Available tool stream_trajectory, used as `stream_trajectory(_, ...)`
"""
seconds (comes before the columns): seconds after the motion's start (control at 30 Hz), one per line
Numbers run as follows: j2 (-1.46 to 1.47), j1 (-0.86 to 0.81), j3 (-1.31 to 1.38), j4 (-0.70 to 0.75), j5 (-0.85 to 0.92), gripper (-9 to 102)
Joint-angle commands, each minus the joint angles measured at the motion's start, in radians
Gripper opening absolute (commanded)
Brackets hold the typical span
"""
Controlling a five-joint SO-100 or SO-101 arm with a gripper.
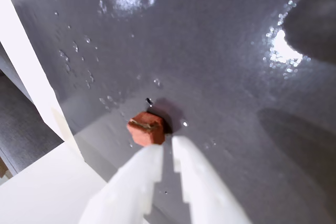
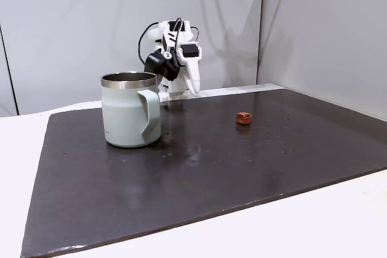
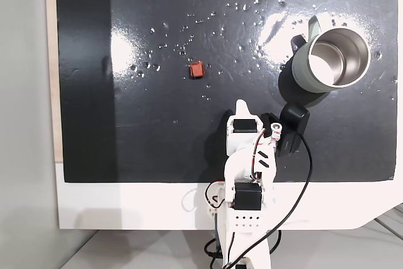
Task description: Grasp a cube and put it in the cup.
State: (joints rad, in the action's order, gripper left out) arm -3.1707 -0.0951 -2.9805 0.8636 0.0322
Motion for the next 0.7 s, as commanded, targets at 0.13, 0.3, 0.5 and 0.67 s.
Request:
stream_trajectory(0.13,-0.008,0.048,0.038,-0.003,0.091,0)
stream_trajectory(0.3,0.005,0.061,0.166,0.075,0.107,0)
stream_trajectory(0.5,0.276,0.112,0.440,0.091,0.074,0)
stream_trajectory(0.67,0.543,0.150,0.672,0.091,0.060,0)
